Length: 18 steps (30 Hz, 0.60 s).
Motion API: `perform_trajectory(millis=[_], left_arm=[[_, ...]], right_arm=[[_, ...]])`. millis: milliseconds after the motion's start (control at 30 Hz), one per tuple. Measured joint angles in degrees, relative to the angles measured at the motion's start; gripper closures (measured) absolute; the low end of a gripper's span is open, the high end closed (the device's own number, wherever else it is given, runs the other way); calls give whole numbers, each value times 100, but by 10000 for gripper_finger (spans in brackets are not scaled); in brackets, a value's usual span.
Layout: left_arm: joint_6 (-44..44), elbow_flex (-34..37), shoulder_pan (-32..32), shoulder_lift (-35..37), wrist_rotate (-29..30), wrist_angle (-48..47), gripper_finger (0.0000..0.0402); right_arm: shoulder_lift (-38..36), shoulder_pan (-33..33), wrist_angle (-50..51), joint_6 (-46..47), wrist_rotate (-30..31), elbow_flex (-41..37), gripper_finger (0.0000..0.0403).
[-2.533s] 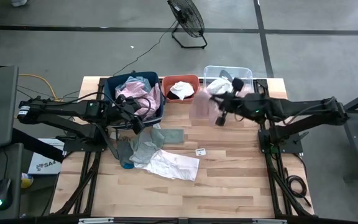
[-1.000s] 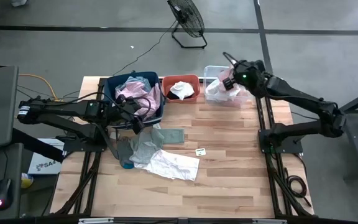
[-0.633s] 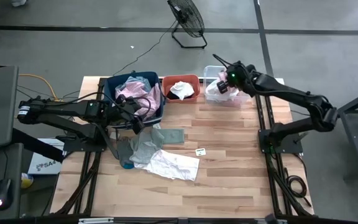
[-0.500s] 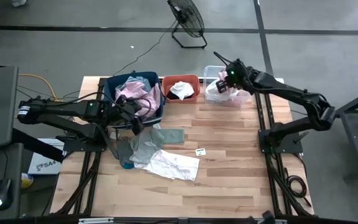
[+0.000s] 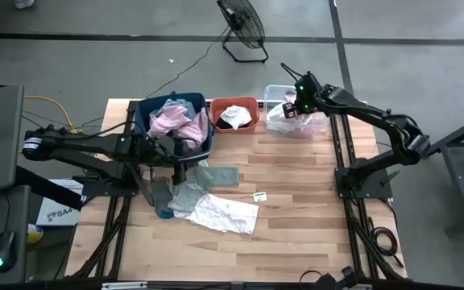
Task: Pick & Place Cloths
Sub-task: Put the light pink underwear into the transparent bin
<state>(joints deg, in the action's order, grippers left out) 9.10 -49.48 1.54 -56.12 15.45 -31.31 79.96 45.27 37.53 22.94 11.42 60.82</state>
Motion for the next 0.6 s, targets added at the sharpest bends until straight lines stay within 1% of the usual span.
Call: perform_trajectory(millis=[100, 267, 400, 600], left_arm=[[-214, 262, 0, 4, -321, 476, 188], [-288, 329, 0, 5, -558, 671, 188], [-286, 329, 0, 48, -570, 723, 188], [-286, 329, 0, 54, -567, 729, 188]], right_arm=[[31, 25, 0, 0, -102, -2, 394], [5, 1, 6, 129, -61, 0, 366], [-2, 1, 11, 129, 4, 0, 323], [-66, 1, 10, -41, 1, 0, 240]])
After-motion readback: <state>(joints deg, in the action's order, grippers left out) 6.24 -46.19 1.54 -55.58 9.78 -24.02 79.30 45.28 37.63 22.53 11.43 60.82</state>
